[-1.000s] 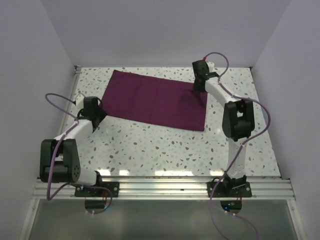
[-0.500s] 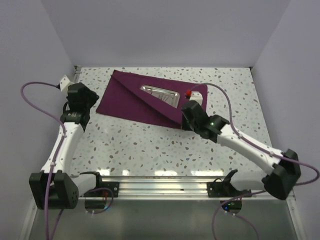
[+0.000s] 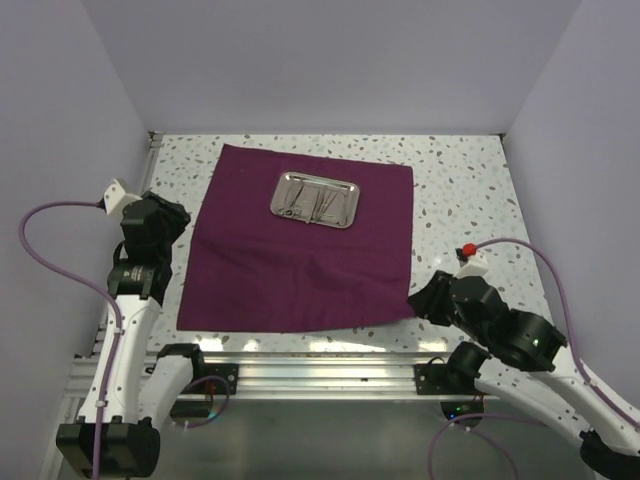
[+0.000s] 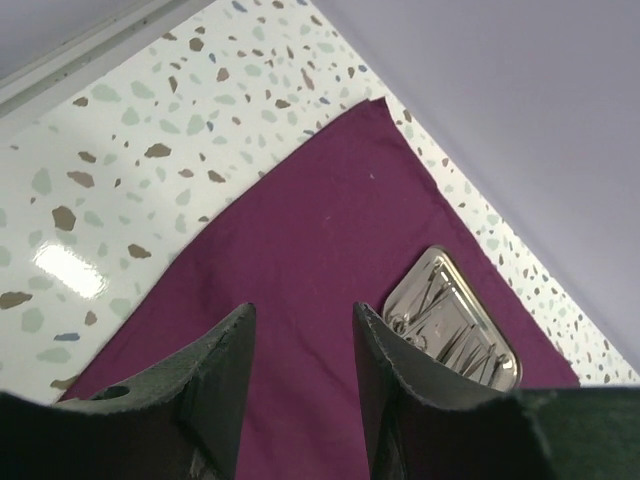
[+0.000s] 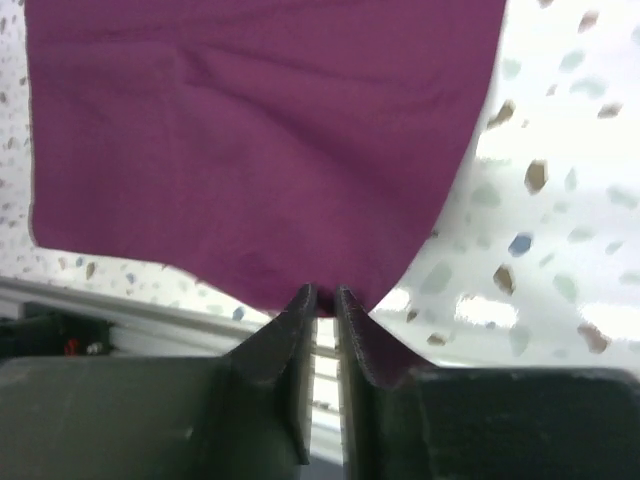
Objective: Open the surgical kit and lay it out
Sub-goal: Open the surgical kit at the center of the board.
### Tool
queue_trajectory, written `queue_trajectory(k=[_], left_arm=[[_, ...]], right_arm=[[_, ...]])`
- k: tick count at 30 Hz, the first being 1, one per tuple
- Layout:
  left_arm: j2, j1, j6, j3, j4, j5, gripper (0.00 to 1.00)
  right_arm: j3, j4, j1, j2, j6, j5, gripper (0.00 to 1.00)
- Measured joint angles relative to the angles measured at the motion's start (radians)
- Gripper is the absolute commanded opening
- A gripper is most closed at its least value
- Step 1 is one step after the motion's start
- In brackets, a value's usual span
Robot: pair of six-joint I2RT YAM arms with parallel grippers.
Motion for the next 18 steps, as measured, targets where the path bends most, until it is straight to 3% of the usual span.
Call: queue_trajectory(k=[1, 6, 12, 15, 18], left_arm=[[-0.008, 0.0, -0.002, -0.011, -0.009, 0.0, 0.48], [-0.024, 0.0, 0.008, -0.023, -0.055, 0.001, 0.48], [-0.019, 0.0, 0.047, -0.034, -0.047, 0.035, 0.48], [0.04, 0.0, 0.08, -0.042, -0.022, 0.084, 0.48], [0.161, 0.0, 0.119, -0.032, 0.031, 0.145, 0.45]], right_arm=[[-0.009, -0.018, 0.0, -0.02, 0.012, -0.024, 0.98], [-0.02, -0.105, 0.001, -0.086, 0.026, -0.079, 0.98], [-0.008, -0.104, 0.001, -0.1, 0.032, -0.035, 0.98], [-0.01, -0.004, 0.0, 0.023, 0.008, -0.016, 0.98], [0.022, 0.116, -0.002, 0.287, -0.032, 0.021, 0.98]])
